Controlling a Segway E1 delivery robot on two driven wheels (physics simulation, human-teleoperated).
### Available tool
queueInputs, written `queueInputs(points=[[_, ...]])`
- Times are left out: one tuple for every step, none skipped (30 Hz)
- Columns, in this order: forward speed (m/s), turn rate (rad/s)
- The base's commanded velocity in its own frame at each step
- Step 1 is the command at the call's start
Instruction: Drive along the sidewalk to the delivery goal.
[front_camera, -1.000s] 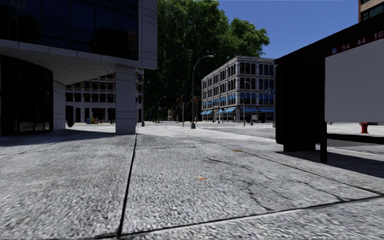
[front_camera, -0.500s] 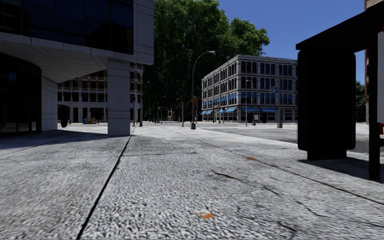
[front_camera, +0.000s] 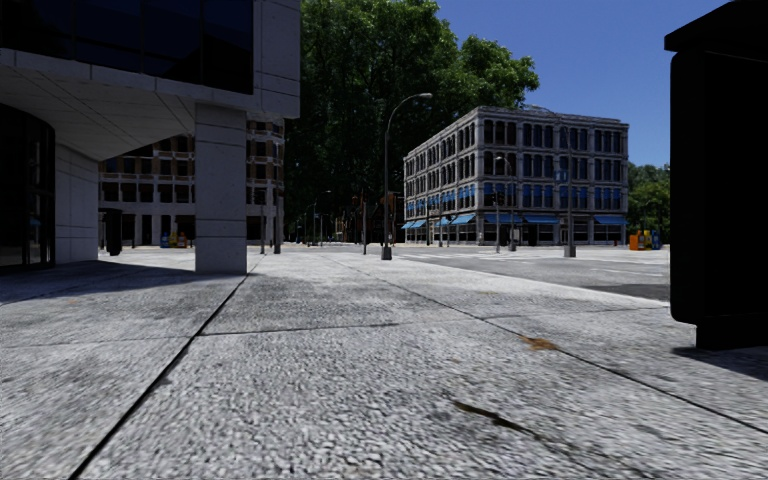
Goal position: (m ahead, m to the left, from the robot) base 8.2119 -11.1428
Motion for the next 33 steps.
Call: queueInputs(points=[[2.0, 0.0], [2.0, 0.0], [2.0, 0.0], [2.0, 0.0], [2.0, 0.0], [2.0, 0.0], [2.0, 0.0], [2.0, 0.0], [2.0, 0.0], [2.0, 0.0], [2.0, 0.0], [2.0, 0.0], [2.0, 0.0], [2.0, 0.0], [2.0, 0.0], [2.0, 0.0], [2.0, 0.0], [2.0, 0.0], [2.0, 0.0], [2.0, 0.0], [2.0, 0.0], [2.0, 0.0], [2.0, 0.0], [2.0, 0.0], [2.0, 0.0], [2.0, 0.0], [2.0, 0.0], [2.0, 0.0], [2.0, 0.0], [2.0, 0.01], [2.0, 0.14], [2.0, 0.18], [2.0, 0.18]])
